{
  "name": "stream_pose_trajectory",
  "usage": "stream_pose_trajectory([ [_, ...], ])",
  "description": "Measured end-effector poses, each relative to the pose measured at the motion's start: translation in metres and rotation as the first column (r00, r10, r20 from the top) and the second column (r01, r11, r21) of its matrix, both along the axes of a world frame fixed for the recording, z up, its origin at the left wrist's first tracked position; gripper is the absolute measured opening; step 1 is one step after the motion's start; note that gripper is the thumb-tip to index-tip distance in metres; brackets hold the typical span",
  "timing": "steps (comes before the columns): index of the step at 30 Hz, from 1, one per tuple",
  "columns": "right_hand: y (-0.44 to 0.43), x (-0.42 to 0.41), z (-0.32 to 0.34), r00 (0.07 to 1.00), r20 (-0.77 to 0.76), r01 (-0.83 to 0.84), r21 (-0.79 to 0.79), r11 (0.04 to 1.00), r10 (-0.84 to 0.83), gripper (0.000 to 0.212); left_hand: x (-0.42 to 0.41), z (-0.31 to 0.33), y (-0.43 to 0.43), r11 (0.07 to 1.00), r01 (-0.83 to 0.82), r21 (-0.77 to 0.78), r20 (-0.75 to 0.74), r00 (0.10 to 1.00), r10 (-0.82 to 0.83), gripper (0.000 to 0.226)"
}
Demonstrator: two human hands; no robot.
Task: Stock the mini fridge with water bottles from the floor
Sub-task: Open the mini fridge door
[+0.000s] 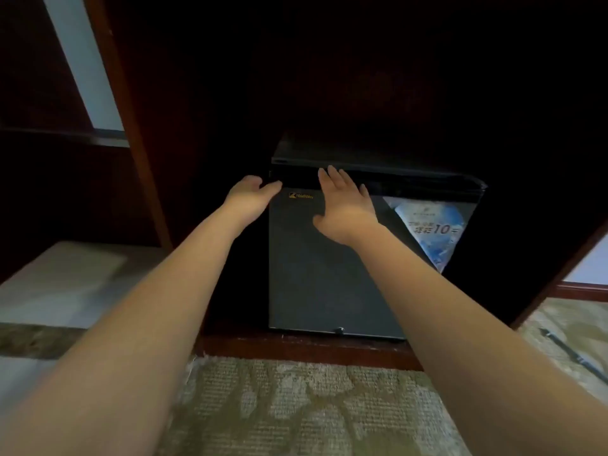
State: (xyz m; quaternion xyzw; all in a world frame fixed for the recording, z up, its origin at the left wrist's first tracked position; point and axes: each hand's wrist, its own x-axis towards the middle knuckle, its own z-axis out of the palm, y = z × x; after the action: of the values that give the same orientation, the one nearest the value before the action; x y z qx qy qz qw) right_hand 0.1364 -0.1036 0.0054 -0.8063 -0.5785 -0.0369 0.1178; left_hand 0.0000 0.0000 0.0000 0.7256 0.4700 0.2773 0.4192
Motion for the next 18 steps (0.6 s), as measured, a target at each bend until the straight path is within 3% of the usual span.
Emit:
stream_pose_trajectory([
  [4, 0.017, 0.011, -0.013, 0.994, 0.097, 0.048, -0.009, 0.999, -0.047, 0.087, 0.018, -0.008, 0.024, 0.994, 0.034, -0.106, 0.158, 0.987, -0.017, 0.074],
  [10, 0.023, 0.024, -0.024, 0.969, 0.246, -0.04, 0.053, 0.998, 0.026, 0.088, 0.044, -0.022, 0.041, 0.986, 0.017, -0.168, 0.337, 0.941, 0.041, 0.073],
  [18, 0.02, 0.02, -0.013, 0.986, 0.161, -0.049, 0.018, 0.999, 0.045, 0.086, 0.051, -0.017, 0.034, 0.974, -0.087, -0.209, 0.369, 0.916, 0.161, 0.064],
])
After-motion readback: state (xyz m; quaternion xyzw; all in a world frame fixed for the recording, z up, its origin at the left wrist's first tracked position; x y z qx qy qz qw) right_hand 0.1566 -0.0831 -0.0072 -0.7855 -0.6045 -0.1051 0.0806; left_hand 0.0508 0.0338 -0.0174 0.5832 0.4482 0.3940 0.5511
